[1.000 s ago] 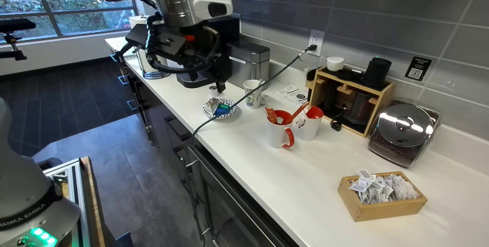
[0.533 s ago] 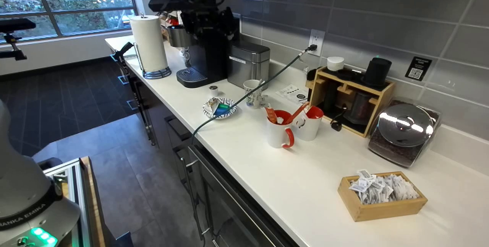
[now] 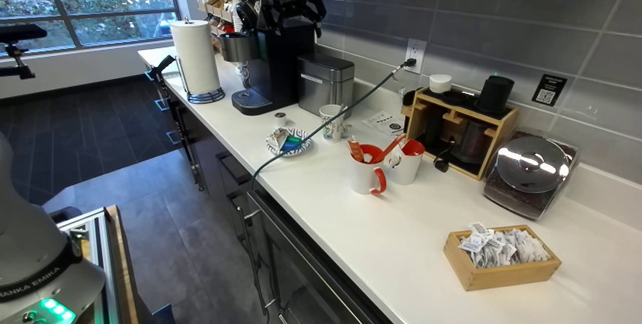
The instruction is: Move the pen to the next cup
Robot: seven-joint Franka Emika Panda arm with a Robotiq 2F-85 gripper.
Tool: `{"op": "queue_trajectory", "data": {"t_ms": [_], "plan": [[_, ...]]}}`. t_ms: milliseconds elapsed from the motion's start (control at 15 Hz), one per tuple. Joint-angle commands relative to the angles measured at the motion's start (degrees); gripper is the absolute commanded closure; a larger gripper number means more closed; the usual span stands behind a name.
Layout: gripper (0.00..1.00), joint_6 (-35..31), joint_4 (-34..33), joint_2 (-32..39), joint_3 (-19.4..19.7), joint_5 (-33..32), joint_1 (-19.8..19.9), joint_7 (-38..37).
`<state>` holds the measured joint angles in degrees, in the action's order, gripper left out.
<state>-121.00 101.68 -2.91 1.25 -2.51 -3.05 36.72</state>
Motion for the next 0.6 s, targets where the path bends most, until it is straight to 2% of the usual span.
{"op": "queue_trajectory", "data": {"t_ms": [0, 67, 333, 533], "plan": [[0.00, 1.16, -5.67, 4.67, -1.90, 1.86, -0.23, 8.91], [0.00, 0.25, -3.19, 3.22, -2.18, 0.14, 0.21, 2.75], [0.00, 0.20, -5.18, 4.58, -2.60, 0.54, 0.23, 7.19], [0.00, 3.34, -6.03, 7.92, -3.52, 3.20, -0.53, -2.38]]}}
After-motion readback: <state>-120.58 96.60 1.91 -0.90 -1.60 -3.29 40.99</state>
